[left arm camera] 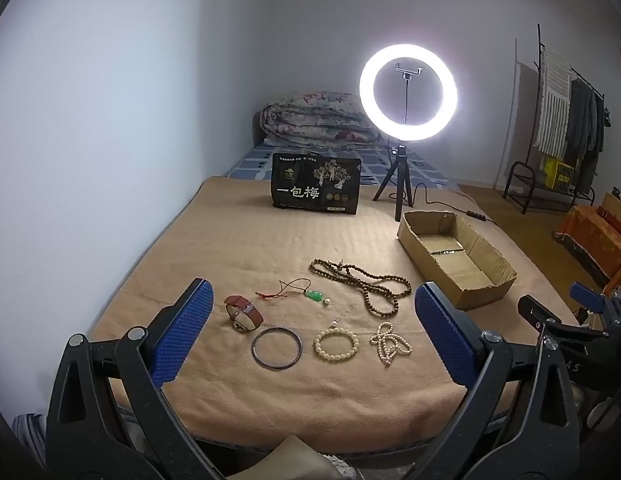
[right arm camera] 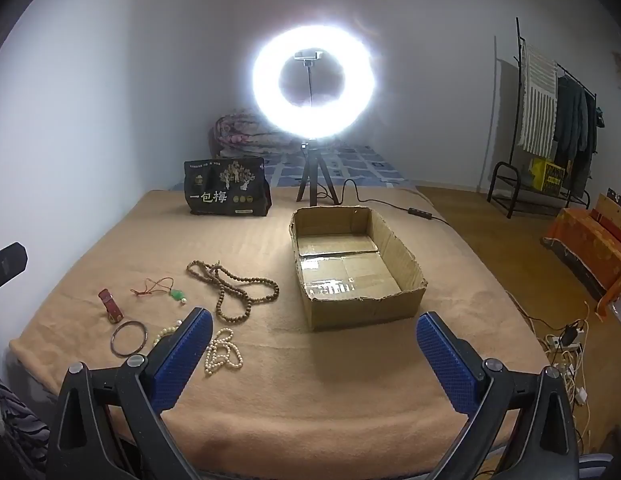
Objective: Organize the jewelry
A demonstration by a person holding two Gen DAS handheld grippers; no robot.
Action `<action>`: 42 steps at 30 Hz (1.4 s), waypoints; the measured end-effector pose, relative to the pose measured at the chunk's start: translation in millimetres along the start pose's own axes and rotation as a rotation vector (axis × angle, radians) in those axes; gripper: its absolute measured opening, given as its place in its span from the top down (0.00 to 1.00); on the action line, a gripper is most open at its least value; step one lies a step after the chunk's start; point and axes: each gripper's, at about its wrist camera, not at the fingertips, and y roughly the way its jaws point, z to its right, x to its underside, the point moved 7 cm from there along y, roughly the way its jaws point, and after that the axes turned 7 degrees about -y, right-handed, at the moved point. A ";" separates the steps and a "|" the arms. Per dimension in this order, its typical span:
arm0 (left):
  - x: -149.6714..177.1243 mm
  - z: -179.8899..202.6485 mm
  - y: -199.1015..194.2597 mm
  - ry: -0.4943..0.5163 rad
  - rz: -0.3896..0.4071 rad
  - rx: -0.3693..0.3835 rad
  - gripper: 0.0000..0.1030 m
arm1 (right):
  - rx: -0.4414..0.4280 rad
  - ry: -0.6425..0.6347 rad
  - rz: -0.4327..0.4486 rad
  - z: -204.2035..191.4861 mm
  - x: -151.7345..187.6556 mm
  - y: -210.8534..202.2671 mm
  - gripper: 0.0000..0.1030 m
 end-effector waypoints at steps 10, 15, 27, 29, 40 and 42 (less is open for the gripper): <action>-3.0 1.0 -3.2 -0.003 0.005 -0.001 0.00 | -0.001 0.003 0.001 0.3 0.0 -2.2 0.00; -3.1 -0.6 -2.6 -0.005 0.003 0.002 0.00 | 0.000 0.003 0.000 -0.3 0.2 -1.6 0.00; -4.6 -2.3 -3.3 -0.006 0.005 0.002 0.00 | -0.002 0.001 -0.002 -0.7 0.9 -1.3 0.00; -4.5 -1.4 -2.8 -0.007 0.004 0.002 0.00 | -0.001 0.001 -0.001 -0.9 0.8 -1.3 0.00; -4.0 -1.6 -3.1 -0.006 0.006 0.003 0.00 | -0.001 0.001 0.000 -1.0 1.4 -0.9 0.00; -3.8 -1.9 -3.0 -0.007 0.007 0.003 0.00 | 0.000 0.001 -0.002 -0.8 1.3 -1.0 0.00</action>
